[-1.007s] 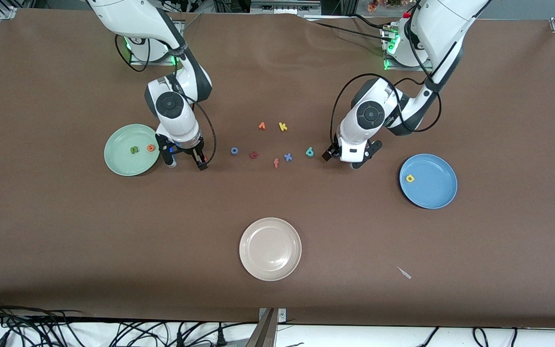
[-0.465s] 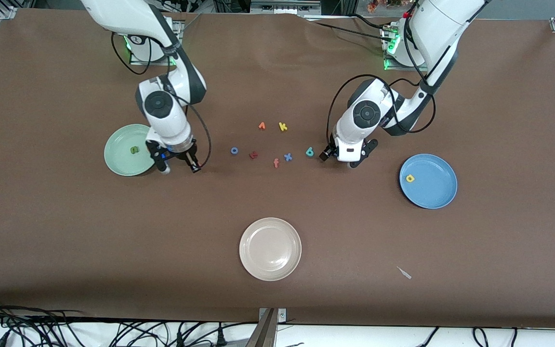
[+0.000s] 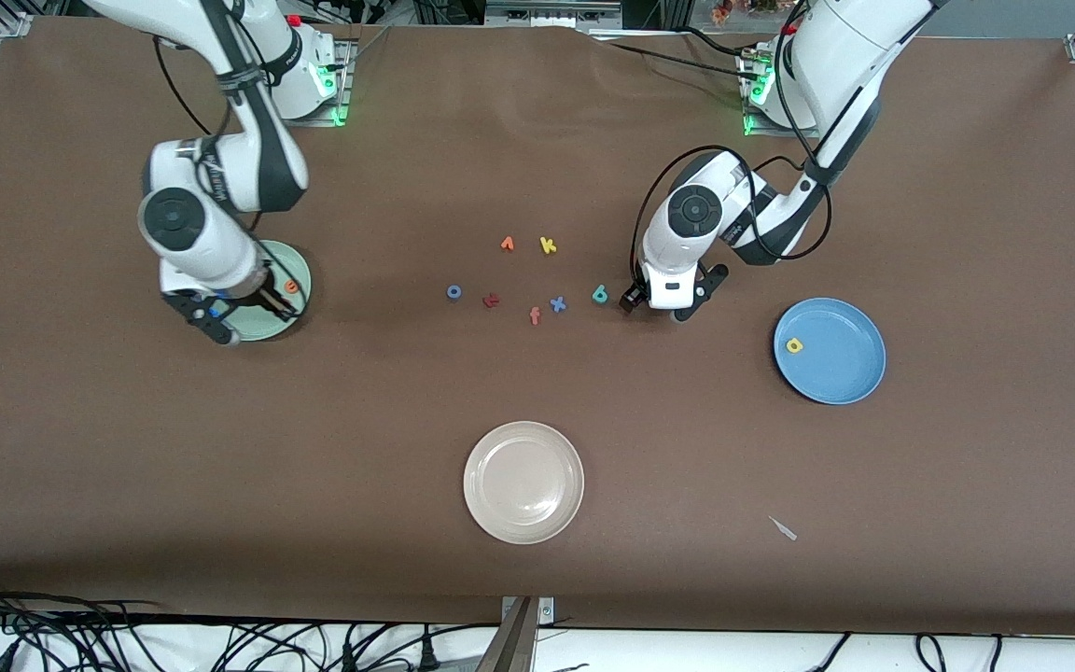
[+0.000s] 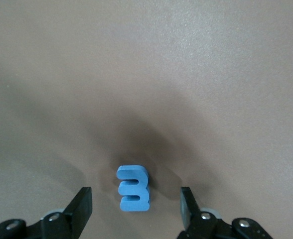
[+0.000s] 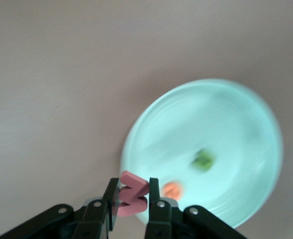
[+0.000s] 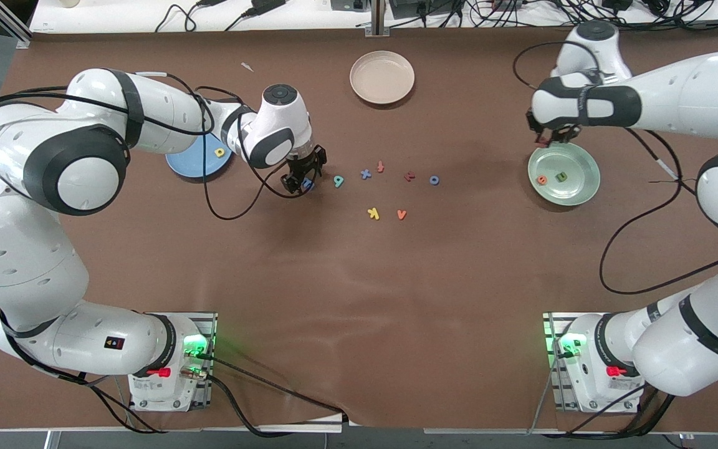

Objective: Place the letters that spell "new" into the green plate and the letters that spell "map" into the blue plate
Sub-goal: 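Place pink w on green plate while the left gripper lifts blue 3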

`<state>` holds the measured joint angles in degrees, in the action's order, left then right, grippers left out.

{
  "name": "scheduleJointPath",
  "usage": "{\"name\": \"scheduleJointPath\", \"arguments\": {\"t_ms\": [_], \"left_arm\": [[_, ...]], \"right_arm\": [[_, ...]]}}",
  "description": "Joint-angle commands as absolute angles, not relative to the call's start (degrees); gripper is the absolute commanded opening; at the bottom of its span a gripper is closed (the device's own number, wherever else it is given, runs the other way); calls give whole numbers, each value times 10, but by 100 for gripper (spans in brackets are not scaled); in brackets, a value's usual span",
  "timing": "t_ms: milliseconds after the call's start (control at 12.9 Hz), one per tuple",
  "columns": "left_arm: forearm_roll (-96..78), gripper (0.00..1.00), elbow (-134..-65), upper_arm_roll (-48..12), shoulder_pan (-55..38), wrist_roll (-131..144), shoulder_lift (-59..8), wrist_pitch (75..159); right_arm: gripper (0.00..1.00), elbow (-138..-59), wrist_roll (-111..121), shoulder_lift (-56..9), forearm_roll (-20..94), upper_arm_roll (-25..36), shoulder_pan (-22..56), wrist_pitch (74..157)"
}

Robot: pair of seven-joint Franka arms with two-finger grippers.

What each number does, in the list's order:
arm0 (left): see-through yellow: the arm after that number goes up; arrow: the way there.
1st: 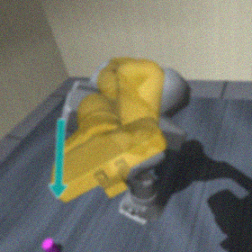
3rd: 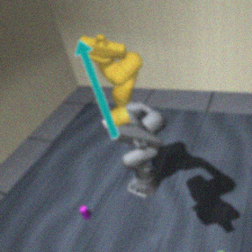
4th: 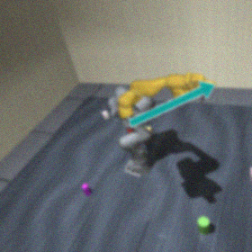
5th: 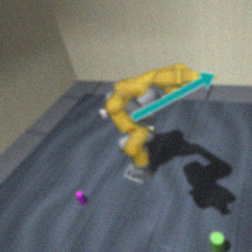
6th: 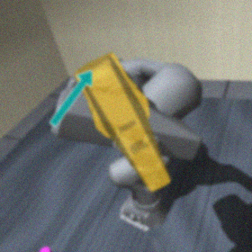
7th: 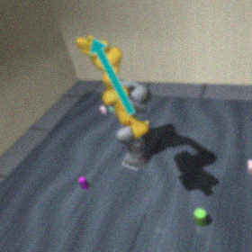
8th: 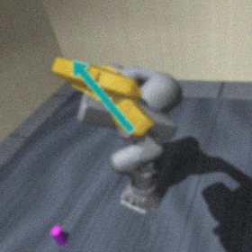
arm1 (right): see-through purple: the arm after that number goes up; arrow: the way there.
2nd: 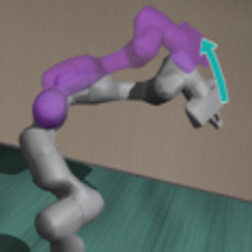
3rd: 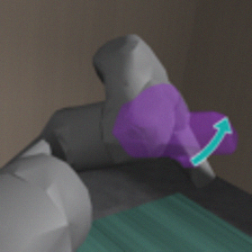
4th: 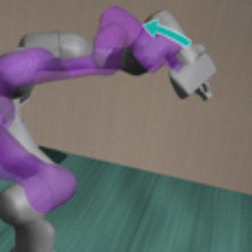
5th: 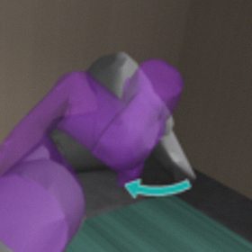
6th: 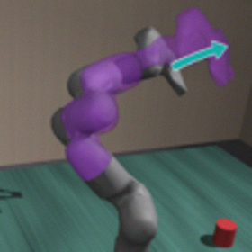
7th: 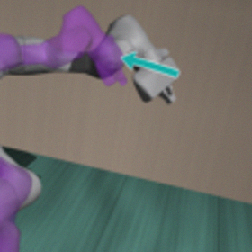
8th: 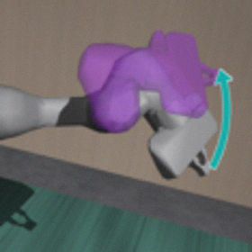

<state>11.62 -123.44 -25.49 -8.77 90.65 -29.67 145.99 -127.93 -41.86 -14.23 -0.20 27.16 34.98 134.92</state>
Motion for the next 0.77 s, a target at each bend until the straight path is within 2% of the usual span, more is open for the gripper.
{"name": "scheduleJointPath", "arguments": {"t_ms": [0,155,232,310,465,697], "left_arm": [[138,72,-1232,-250,-92,934,-298,1463],[138,71,-1234,-250,-91,934,-302,1463],[138,67,-1233,-250,-91,935,-304,1463],[138,64,-1234,-250,-91,935,-305,1461],[138,62,-1234,-250,-91,935,-305,1456],[138,55,-1234,-250,-92,942,-307,1455]], "right_arm": [[6,-1327,-299,-133,1,330,352,1382],[7,-1351,-262,-139,4,343,351,1423],[9,-1361,-259,-151,3,343,350,1446],[23,-1364,-252,-161,3,344,350,1461],[100,-1357,-251,-159,4,344,350,1466],[100,-1330,-225,-139,3,341,351,1456]]}}
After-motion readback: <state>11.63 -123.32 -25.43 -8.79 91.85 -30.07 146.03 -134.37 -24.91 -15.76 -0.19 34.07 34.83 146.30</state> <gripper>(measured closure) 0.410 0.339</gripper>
